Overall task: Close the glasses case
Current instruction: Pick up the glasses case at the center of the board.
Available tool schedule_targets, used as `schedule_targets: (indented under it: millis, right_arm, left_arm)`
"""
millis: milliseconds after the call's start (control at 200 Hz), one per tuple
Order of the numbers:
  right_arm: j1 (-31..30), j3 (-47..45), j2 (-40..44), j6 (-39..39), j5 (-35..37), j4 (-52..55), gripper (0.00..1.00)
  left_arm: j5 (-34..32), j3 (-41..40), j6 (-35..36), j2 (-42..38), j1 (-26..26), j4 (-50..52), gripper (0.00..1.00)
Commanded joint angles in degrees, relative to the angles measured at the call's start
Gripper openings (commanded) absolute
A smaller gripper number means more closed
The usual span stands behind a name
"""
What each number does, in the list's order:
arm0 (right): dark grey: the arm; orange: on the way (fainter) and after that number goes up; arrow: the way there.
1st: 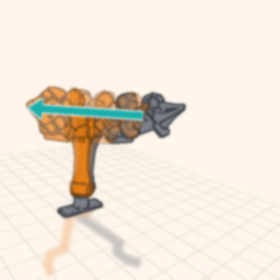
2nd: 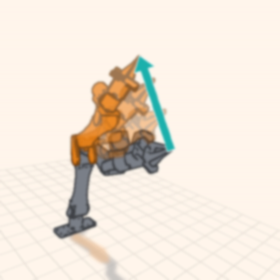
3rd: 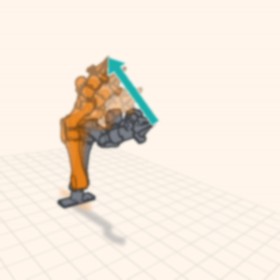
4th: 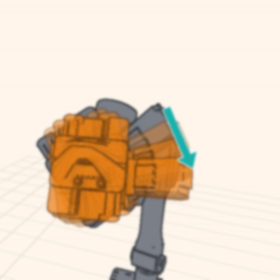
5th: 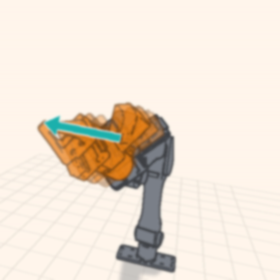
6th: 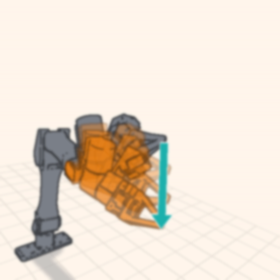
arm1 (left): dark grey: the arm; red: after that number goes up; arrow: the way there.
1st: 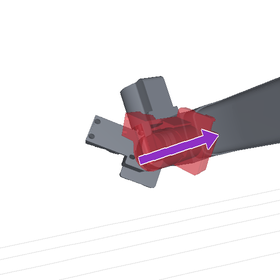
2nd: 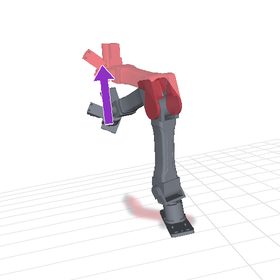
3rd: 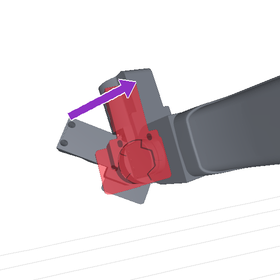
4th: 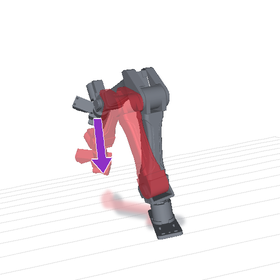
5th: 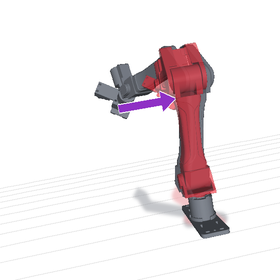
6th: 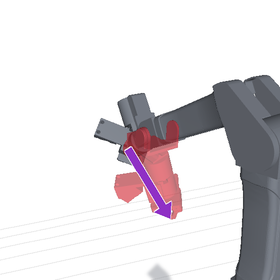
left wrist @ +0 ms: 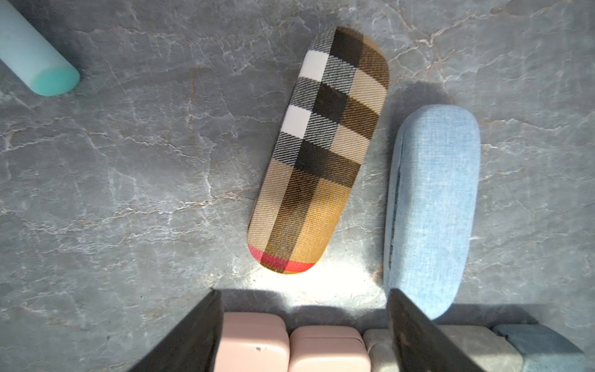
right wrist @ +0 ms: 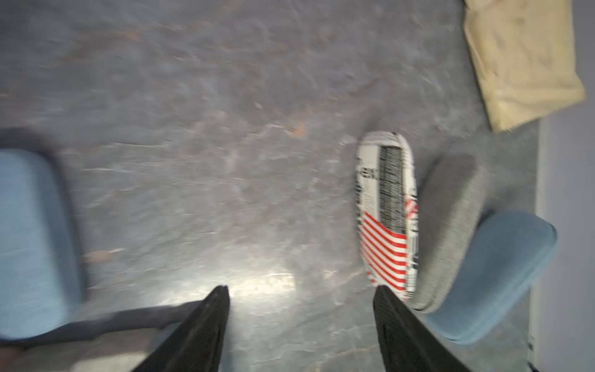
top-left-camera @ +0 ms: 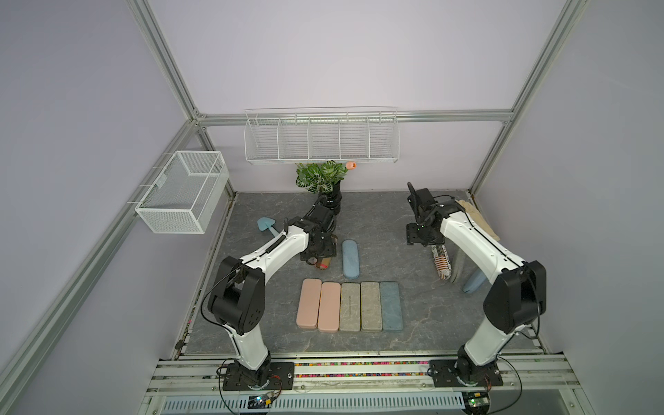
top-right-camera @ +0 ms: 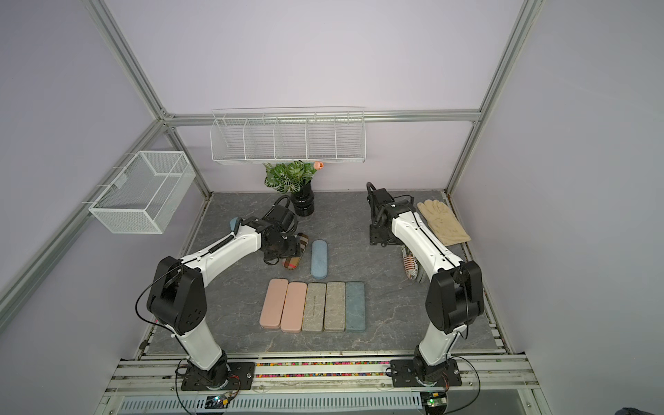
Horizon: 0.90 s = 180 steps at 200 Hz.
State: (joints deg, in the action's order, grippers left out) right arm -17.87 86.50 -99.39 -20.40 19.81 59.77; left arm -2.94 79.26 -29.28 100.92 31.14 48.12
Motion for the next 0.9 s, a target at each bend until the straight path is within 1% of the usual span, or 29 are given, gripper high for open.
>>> schedule_targets:
  millis: [0, 135, 195, 220, 320, 495, 550, 640, 680, 825, 850, 895]
  right_arm:
    - [2.4, -2.2, -0.4, 3.2, 2.4, 4.0, 0.76]
    - [5.6, -3.3, -2.0, 4.1, 1.4, 3.4, 0.78]
    - [5.9, -4.2, -2.4, 4.4, 0.3, 2.8, 0.79]
    - [7.6, -4.7, -2.6, 4.4, 0.0, 2.5, 0.79]
    - [9.1, -6.3, -3.6, 5.0, -1.4, 0.9, 0.8]
    - [11.5, -8.3, -6.1, 5.7, -4.4, -2.7, 0.8]
    - [12.0, -8.7, -6.9, 6.1, -6.7, -4.4, 0.78]
    - [12.3, -8.4, -8.4, 6.9, -8.8, -6.8, 0.73]
    - [12.3, -8.0, -9.2, 7.3, -9.2, -7.2, 0.69]
    - [12.3, -6.6, -10.3, 8.2, -11.1, -8.2, 0.37]
    - [12.3, -6.6, -10.1, 8.2, -11.8, -8.5, 0.34]
    - [12.2, -6.5, -9.3, 7.8, -13.5, -9.0, 0.32]
  left_arm:
    - [0.1, 1.4, -0.1, -0.1, -0.1, 1.1, 0.81]
    - [0.3, 1.6, -0.1, 0.6, -0.1, 1.1, 0.81]
    - [0.4, 1.5, -0.2, 0.7, -0.1, 0.9, 0.81]
    - [0.3, 1.6, -0.2, 0.8, -0.1, 0.9, 0.81]
    - [0.5, 1.8, -0.2, 1.2, -0.1, 0.9, 0.81]
    - [0.5, 2.4, -0.2, 1.9, 0.0, 1.4, 0.81]
    - [0.5, 2.7, -0.2, 2.1, -0.1, 1.4, 0.81]
    - [0.4, 3.4, -0.1, 2.7, -0.1, 1.7, 0.81]
    - [0.4, 3.8, 0.0, 3.1, -0.1, 1.9, 0.81]
    - [-0.4, 4.6, 0.3, 3.0, -0.3, 2.6, 0.81]
    - [-0.5, 4.7, 0.3, 2.9, -0.3, 2.7, 0.81]
    - [-0.8, 5.0, 0.4, 2.7, -0.4, 2.9, 0.81]
